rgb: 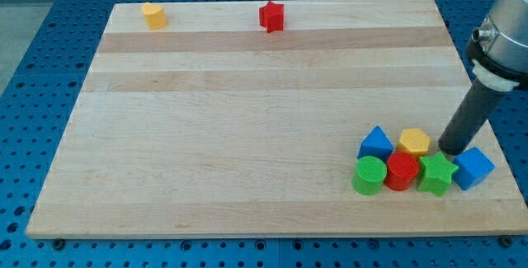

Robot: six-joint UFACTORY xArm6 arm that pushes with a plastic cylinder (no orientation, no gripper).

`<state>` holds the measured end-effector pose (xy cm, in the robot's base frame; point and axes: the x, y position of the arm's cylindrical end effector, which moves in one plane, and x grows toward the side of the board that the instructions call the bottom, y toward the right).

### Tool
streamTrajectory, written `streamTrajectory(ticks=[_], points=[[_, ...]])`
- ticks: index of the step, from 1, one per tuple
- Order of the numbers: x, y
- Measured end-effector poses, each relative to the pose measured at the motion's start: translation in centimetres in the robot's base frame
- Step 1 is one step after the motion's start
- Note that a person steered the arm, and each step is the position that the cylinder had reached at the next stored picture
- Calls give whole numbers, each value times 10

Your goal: Move the red star towards the center right

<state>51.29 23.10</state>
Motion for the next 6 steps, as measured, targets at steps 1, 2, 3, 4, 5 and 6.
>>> streamTrajectory(ticks=[1, 2, 3, 4, 5, 6], points=[[-17, -1], [-44, -9], [-71, -37], [-86, -82], [-97, -118], [-106, -159]])
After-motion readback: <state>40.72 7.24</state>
